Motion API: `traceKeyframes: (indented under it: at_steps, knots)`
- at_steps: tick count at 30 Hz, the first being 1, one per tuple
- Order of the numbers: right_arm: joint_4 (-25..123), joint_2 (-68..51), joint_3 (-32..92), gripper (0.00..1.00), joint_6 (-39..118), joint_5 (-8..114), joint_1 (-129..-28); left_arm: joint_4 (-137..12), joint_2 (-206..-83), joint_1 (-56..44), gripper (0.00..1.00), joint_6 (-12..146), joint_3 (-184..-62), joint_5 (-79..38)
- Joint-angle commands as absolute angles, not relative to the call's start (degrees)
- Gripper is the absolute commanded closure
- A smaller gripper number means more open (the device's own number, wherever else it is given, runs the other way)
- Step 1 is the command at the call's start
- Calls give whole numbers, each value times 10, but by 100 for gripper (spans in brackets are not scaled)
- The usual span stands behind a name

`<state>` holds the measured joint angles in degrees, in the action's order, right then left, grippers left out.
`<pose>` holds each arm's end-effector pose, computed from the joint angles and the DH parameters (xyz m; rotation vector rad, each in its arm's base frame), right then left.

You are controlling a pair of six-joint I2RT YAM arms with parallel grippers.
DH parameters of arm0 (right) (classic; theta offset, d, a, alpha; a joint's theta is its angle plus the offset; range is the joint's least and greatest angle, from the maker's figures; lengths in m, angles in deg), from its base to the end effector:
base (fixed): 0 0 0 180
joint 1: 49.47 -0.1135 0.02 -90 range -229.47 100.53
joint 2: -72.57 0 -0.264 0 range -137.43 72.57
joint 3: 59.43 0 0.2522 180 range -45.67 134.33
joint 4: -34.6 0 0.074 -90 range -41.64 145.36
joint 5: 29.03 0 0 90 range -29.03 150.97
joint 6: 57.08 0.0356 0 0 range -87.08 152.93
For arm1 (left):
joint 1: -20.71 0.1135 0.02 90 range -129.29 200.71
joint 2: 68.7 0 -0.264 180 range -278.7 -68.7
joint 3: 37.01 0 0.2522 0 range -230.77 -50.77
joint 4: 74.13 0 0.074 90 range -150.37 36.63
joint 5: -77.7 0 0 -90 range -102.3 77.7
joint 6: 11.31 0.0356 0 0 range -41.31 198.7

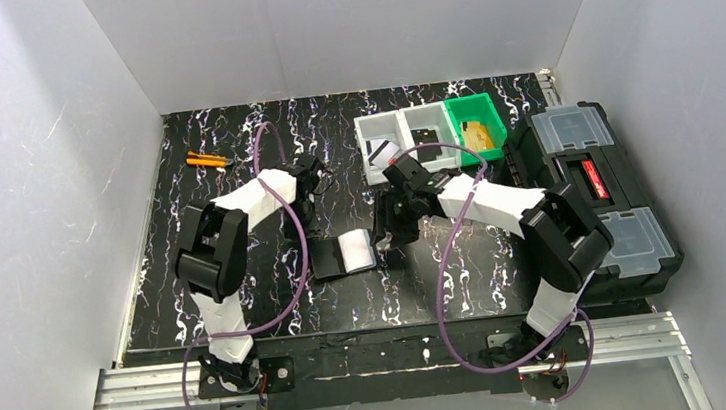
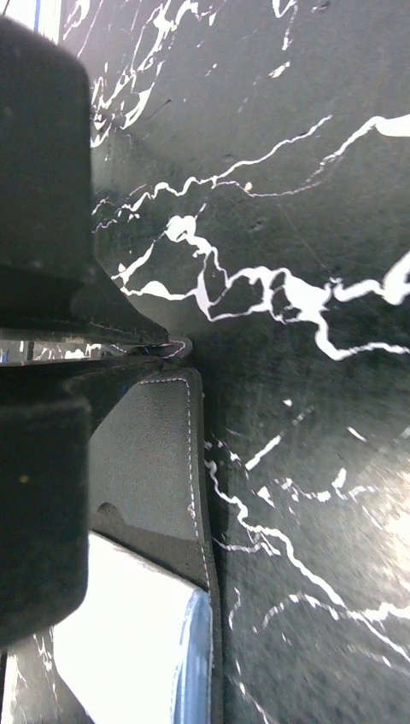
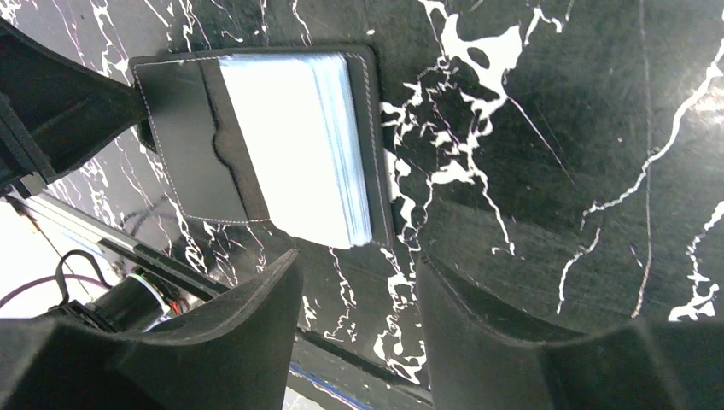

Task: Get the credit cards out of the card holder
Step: Remove the credit card from the card holder.

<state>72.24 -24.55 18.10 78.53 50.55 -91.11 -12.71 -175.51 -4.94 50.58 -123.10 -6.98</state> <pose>0.2568 0.2369 0.1992 0.0216 2.7562 0.7408 0.3144 -0.1473 0.1686 -0.0734 2.9763 0.0309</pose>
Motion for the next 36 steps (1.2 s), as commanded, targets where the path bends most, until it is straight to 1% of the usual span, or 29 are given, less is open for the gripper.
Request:
traceKeyframes:
  at_steps: [1, 3, 7, 8, 11, 16, 20, 22, 24, 27, 29, 30, 32, 36]
  knots:
    - [720, -269, 221, 44, 775, 494, -916, -138, -1770, -47, 100, 503, -1264, -75]
    - [722, -278, 228, 49, 774, 493, -918, -140, -1762, -47, 100, 508, -1258, -74]
    - [719, -290, 232, 65, 776, 490, -922, -138, -1733, -43, 100, 526, -1255, -59]
    - [718, -293, 232, 68, 777, 489, -923, -133, -1728, -42, 99, 532, -1260, -58]
    - [717, -300, 234, 72, 780, 489, -927, -115, -1720, -42, 88, 546, -1283, -68]
    - [716, -295, 227, 74, 780, 495, -928, -98, -1700, -42, 70, 557, -1310, -93]
    - [720, -284, 222, 74, 777, 498, -928, -86, -1674, -48, 59, 559, -1329, -89]
    - [725, -274, 219, 73, 776, 510, -928, -75, -1663, -64, 55, 564, -1344, -65]
    - [726, -255, 210, 69, 780, 529, -924, -56, -1664, -92, 52, 567, -1368, -38]
    - [720, -216, 180, 56, 791, 549, -906, -37, -1674, -143, 48, 559, -1384, -6]
    - [716, -188, 159, 48, 797, 556, -886, -44, -1682, -166, 46, 542, -1382, -15]
    - [713, -173, 148, 46, 800, 557, -874, -50, -1688, -177, 46, 536, -1378, -20]
    - [707, -143, 121, 45, 806, 559, -849, -56, -1703, -201, 44, 527, -1378, -19]
    - [706, -96, 82, 45, 801, 565, -812, -57, -1749, -250, 43, 515, -1390, 2]
